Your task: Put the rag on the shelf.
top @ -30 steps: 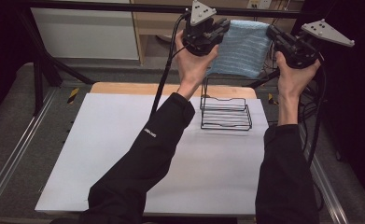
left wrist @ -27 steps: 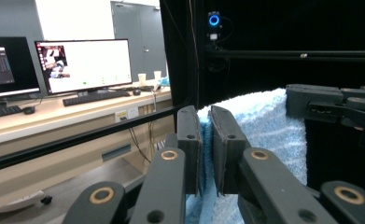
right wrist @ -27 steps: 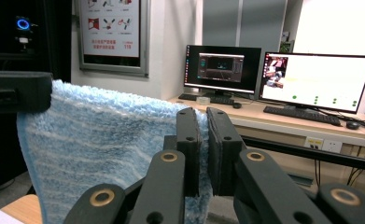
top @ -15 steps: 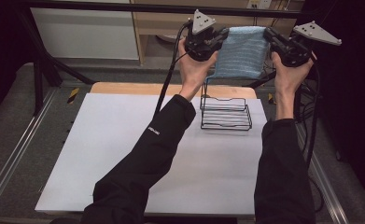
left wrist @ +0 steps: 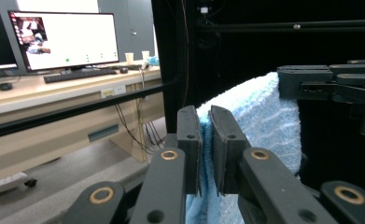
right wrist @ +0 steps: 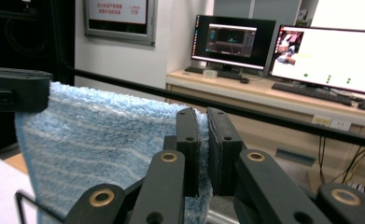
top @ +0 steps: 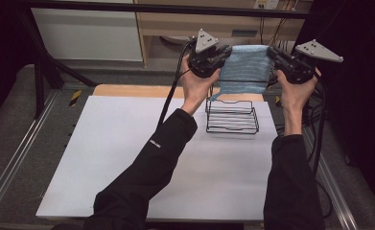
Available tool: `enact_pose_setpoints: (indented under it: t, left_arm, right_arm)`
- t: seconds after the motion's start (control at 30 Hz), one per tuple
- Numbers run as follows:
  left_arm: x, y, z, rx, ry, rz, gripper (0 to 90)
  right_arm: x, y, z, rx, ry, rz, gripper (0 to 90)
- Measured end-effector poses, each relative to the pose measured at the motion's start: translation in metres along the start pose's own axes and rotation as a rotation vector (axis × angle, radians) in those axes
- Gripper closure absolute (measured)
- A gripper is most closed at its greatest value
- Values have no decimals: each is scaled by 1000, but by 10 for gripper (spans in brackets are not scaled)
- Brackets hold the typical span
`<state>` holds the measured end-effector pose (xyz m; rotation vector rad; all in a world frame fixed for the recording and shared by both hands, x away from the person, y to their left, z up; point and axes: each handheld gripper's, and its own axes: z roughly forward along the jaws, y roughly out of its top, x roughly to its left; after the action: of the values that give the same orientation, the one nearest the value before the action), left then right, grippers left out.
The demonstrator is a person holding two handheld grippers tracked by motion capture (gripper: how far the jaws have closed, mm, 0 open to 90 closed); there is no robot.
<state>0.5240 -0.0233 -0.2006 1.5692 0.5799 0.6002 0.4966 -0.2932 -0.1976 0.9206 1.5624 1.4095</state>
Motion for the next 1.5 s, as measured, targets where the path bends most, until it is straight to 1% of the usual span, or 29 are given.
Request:
enact_pose_setpoints:
  t: [0.07,0.1,0.17,0.27,0.33,0.47,0.67,0.77,0.8,0.87,1.0,1.07,1.1,1.23,1.37,1.5]
  left_arm:
    - [-1,-5,-1,6,-9,-9,829]
    - [-2,-6,-2,13,-12,-6,829]
    - [-3,-9,-5,7,-18,-4,829]
    - [-5,-11,-9,4,-24,-3,829]
    - [-6,-13,-12,6,-20,-3,828]
    - [-8,-19,-18,-11,-31,-6,828]
    - [-10,-20,-22,-4,-52,16,826]
    - [-11,-20,-21,4,-54,14,825]
    - [-12,-20,-21,8,-56,18,825]
    - [-14,-21,-20,12,-58,29,825]
    - [-18,-23,-17,29,-58,34,825]
    - [-19,-25,-16,34,-58,36,824]
    - [-19,-27,-16,37,-60,35,824]
    - [-17,-31,-19,46,-67,30,824]
    - [-17,-35,-20,79,-78,36,820]
    - [-21,-37,-22,96,-87,45,818]
  right_arm:
    - [0,-5,-3,5,9,6,845]
    - [1,-8,-5,8,14,10,844]
    - [1,-11,-8,5,25,19,844]
    - [2,-15,-15,-14,51,46,844]
    - [3,-17,-17,-14,65,54,844]
    - [5,-21,-23,-20,97,78,843]
    - [8,-22,-28,-3,99,75,842]
    - [8,-23,-30,7,99,68,841]
    - [8,-23,-30,10,96,65,841]
    - [7,-24,-31,16,89,60,841]
    - [4,-25,-30,24,82,60,841]
    - [3,-25,-29,32,80,45,840]
    - [3,-25,-29,35,82,33,841]
    - [5,-24,-31,47,99,29,840]
    - [7,-27,-34,86,118,38,837]
    - [7,-30,-37,116,133,49,835]
